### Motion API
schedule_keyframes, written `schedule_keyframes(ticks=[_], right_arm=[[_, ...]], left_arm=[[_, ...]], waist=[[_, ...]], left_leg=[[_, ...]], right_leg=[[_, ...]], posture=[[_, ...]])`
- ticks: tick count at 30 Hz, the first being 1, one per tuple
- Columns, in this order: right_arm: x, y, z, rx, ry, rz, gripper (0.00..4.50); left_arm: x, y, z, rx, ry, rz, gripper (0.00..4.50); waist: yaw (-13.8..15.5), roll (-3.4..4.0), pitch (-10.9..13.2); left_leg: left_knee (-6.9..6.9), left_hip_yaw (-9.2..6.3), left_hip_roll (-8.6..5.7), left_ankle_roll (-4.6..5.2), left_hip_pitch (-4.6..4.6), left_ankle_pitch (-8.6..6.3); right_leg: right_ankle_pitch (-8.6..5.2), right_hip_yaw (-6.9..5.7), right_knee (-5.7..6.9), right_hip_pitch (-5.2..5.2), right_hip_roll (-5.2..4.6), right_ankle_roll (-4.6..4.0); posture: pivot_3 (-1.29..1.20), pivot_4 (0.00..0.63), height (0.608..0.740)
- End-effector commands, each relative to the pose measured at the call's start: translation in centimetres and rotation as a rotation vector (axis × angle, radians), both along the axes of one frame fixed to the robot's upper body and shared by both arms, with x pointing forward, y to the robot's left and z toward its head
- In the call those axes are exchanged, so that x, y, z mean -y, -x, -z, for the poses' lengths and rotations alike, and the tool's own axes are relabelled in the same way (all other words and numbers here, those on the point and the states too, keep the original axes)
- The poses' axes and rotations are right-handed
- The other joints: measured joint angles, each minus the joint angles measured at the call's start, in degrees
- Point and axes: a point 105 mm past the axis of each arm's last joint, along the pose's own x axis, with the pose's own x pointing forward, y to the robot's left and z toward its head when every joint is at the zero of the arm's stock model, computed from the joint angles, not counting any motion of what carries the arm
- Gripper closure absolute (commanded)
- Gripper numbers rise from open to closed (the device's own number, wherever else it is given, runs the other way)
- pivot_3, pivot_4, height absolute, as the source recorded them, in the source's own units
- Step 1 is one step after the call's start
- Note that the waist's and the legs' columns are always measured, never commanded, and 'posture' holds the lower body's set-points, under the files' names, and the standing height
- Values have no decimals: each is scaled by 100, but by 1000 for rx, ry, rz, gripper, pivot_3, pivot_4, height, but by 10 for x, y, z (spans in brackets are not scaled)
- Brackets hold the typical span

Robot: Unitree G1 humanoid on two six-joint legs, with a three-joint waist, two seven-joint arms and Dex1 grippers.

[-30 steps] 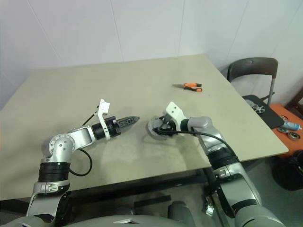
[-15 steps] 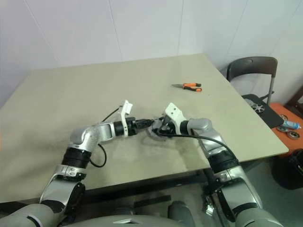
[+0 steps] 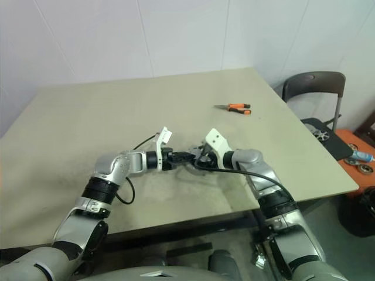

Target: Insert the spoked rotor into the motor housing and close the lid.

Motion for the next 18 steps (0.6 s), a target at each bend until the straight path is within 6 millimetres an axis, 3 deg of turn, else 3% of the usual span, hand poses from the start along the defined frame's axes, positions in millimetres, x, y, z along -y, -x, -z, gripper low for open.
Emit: schedule_keyframes(ticks=[1,9,18], right_arm=[[23,32,69,-275,131,66,1470],[16,41,70,-306,102,49,1470],[17,40,70,-300,110,54,1470]], left_arm=[[4,-5,-4,37,-24,9,3708],[4,4,27,71,-219,75,3708],[1,-3,37,164,-303,55,3708]], waist=[[1,0,-1],[14,0,-48],[20,-3,-102]], left_leg=[[0,0,0,0,0,0],[-1,-1,-1,3,1,-2],[-1,-1,-3,15,5,-18]], right_leg=[[0,0,0,0,0,0],[-4,-1,-6,6,-2,7],[-12,-2,-17,16,-5,18]], posture=[[0,0,740],[0,0,740],[0,0,740]])
